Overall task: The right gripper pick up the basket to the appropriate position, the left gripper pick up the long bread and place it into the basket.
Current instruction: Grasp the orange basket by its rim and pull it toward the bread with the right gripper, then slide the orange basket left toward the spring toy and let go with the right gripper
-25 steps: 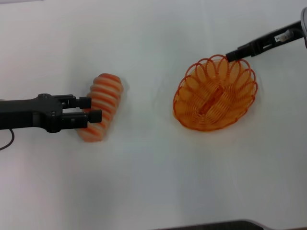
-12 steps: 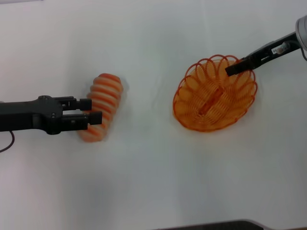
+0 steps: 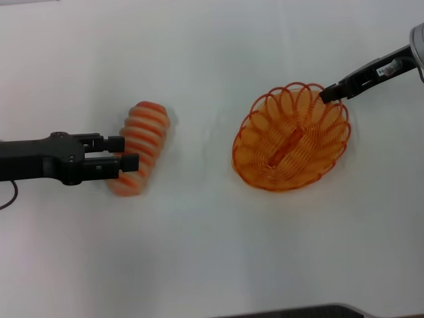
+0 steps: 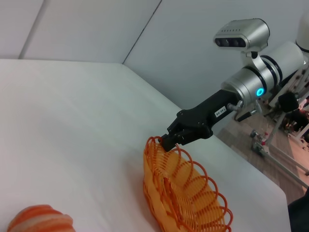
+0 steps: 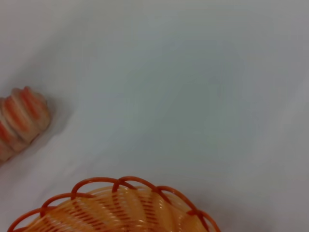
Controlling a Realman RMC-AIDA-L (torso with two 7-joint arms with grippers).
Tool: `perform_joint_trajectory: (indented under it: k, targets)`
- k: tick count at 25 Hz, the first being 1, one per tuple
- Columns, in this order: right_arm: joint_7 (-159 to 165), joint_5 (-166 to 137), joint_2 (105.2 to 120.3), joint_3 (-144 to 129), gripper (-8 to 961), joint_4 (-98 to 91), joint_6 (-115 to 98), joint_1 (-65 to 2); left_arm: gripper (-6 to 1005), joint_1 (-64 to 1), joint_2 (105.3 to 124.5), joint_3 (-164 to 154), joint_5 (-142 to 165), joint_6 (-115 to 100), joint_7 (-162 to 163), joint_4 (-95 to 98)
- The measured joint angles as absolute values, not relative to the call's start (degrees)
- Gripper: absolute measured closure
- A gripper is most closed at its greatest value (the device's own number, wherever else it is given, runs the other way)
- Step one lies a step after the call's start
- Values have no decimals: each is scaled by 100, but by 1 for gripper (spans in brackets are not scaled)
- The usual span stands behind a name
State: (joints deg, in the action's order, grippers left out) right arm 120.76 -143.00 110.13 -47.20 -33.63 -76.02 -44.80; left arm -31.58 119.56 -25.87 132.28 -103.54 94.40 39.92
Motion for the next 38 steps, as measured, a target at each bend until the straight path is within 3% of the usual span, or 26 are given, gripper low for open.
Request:
perform_joint_trajectory:
  k: [3, 15, 20, 23, 24, 30, 38]
  targets:
    - [12045, -14293, 11014, -4709, 867, -3380, -7622, -4466, 310, -3173, 11947, -2584, 13228, -10351, 9471, 3998]
    - [11982, -13800, 11070, -3980, 890, -3451, -7892, -4184, 309, -3219, 11925, -2585, 13234, -10315, 9569, 3991]
    - [12086, -12933, 11242, -3796, 896, -3500, -7899, -3776, 310, -3238, 11923, -2583, 13213, -10185, 9584, 3984]
    - [12225, -12703, 11450, -3674, 896, -3371, -7705, -3618, 309, -3304, 11926, -2583, 13196, -10080, 9675, 3963]
    - [12225, -12703, 11450, -3674, 895, -3371, -7705, -3618, 309, -3340, 11918, -2584, 13186, -10049, 9707, 3936]
    - [12383, -12661, 11772, -3143, 892, -3288, -7266, -3380, 309, -3534, 11873, -2599, 13166, -9975, 9722, 3845]
    - [12319, -12657, 11837, -2692, 888, -2771, -6990, -3046, 310, -3564, 11849, -2634, 13198, -9831, 9722, 3821]
